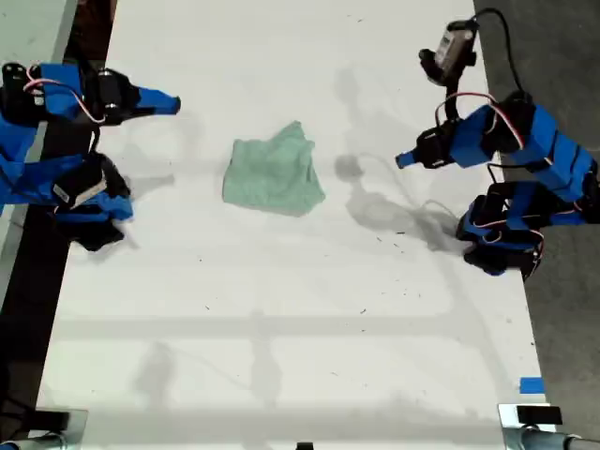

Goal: Fold t shirt

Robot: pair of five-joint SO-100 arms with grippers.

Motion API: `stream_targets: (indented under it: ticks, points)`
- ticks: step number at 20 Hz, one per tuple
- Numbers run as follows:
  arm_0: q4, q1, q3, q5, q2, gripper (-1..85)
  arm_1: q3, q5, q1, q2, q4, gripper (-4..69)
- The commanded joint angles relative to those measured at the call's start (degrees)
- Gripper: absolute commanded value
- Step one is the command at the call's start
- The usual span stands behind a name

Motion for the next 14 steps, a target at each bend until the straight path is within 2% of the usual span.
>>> stream_targets:
  ticks: [1, 3, 4, 5, 6, 7, 8, 9, 11, 12, 14]
  points:
    - [-16.7, 9.8, 37.3, -8.4, 15.5, -0.3, 22.9, 6.1, -8.3, 16.1, -5.8, 0.4]
    - [-23.7, 12.9, 57.6, -10.6, 28.9, -0.3, 40.8, 10.5, -12.7, 30.3, -9.9, 0.4]
    - [-24.5, 13.3, 67.8, -11.6, 39.7, -0.1, 48.5, 12.7, -14.9, 40.1, -9.8, 0.5]
    - [-25.8, 14.5, 71.0, -15.5, 37.9, 1.0, 55.2, 14.6, -17.3, 49.9, -9.0, 0.5]
    - [-24.9, 15.0, 71.1, -16.0, 33.5, 4.2, 59.7, 14.4, -20.5, 54.7, -10.7, 1.0]
    - [-20.7, 14.9, 71.1, -15.5, 34.2, 4.7, 62.0, 15.4, -22.1, 54.0, -11.0, 2.9]
    - [-14.4, 14.1, 71.2, -12.3, 38.8, 4.2, 65.6, 15.8, -23.4, 54.4, -12.6, 9.5]
    - [-14.5, 14.0, 71.2, -3.5, 38.8, 6.4, 69.2, 16.3, -24.6, 54.4, -13.6, 9.8]
    - [-14.5, 15.8, 71.2, -3.0, 38.6, 6.5, 74.5, 15.6, -24.8, 54.1, -15.3, 9.3]
    - [-14.5, 16.4, 71.2, -1.2, 38.6, 6.5, 74.5, 10.5, -24.9, 54.4, -15.4, 9.3]
    - [-14.5, 17.5, 71.2, -0.3, 38.6, 6.5, 74.5, 18.9, -26.6, 54.4, -15.4, 8.9]
